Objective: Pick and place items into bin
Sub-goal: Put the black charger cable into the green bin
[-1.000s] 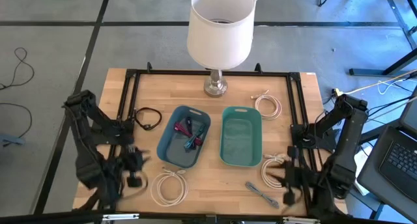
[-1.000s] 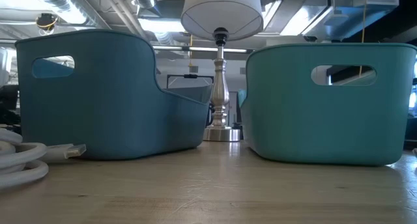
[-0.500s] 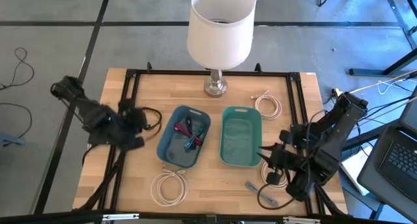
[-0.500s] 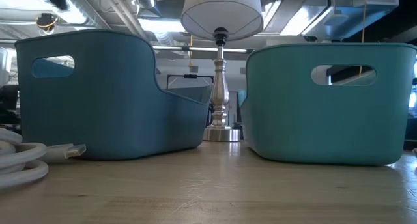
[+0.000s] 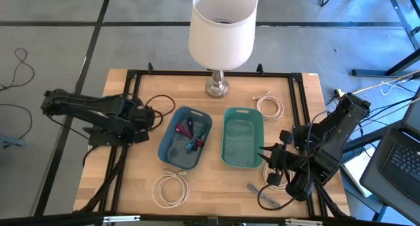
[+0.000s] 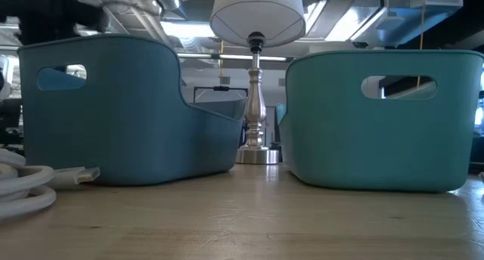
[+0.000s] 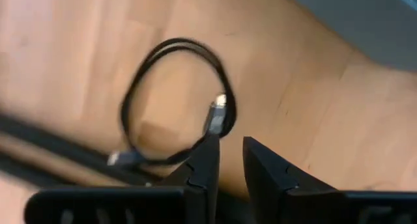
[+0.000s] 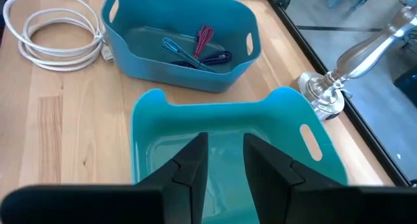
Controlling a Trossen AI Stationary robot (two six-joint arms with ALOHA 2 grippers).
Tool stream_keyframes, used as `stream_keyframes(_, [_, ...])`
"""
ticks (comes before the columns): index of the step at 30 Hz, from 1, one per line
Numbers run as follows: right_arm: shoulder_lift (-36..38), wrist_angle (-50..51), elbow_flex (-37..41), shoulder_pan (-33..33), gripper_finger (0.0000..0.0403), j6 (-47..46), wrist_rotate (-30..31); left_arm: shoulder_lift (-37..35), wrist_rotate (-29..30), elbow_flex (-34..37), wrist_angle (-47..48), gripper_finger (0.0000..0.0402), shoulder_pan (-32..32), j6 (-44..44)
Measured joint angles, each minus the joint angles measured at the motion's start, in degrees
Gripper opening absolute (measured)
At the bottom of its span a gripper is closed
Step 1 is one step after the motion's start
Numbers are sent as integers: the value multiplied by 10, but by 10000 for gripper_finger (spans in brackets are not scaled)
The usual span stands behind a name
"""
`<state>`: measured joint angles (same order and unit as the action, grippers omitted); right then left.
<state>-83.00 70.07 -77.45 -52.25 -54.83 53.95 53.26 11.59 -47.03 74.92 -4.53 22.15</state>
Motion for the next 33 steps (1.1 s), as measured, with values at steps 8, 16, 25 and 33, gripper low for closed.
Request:
stream_keyframes(8, [0,0,0,0,102,0,-1,36,-32,80,-56,90,58,-45])
stream_keyframes(16, [0,0,0,0,102,-2,0,77,-47,78,-125,139,73,8])
stream_keyframes(25, [0,-4,0,0,102,-2,-2,100,-27,78,-145,184,142,115])
stream_keyframes(33, [0,-6,0,0,102,-2,-2,139,-119,78,-209,181,178,141])
